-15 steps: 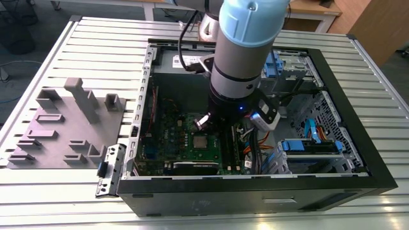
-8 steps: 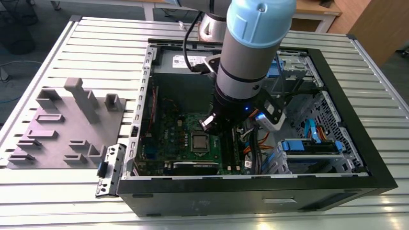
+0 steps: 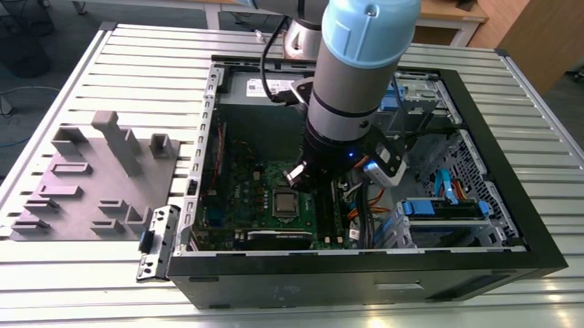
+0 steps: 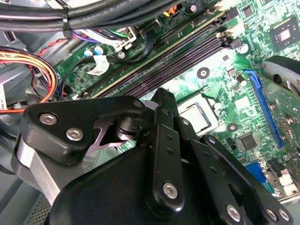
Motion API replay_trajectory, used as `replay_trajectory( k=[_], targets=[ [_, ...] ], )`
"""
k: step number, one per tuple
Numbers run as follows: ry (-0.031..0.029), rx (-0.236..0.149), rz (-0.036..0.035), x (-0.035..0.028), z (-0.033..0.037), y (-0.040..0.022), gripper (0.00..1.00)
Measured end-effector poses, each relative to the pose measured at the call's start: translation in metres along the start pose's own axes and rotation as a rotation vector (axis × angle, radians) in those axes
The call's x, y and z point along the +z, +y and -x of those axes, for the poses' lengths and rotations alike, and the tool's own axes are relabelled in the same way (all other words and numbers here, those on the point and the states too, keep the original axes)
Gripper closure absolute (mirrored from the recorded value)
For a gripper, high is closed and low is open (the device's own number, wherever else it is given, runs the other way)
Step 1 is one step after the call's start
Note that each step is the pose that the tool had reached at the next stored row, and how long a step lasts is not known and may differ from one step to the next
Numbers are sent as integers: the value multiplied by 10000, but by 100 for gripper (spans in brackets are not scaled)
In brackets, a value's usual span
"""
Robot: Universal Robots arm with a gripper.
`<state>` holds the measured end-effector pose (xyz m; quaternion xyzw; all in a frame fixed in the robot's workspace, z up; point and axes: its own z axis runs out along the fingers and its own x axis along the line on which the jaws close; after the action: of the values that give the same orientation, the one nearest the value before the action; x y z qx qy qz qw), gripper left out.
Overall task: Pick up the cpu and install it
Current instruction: 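Close the cpu cover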
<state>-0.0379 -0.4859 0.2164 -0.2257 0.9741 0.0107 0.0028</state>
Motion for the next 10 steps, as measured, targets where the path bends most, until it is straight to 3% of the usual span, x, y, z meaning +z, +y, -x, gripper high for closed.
replay_trajectory(
  k=[6,10],
  targets=[
    [-3,0,0,1,-78,41,89],
    [-3,0,1,1,-92,64,89]
  ],
)
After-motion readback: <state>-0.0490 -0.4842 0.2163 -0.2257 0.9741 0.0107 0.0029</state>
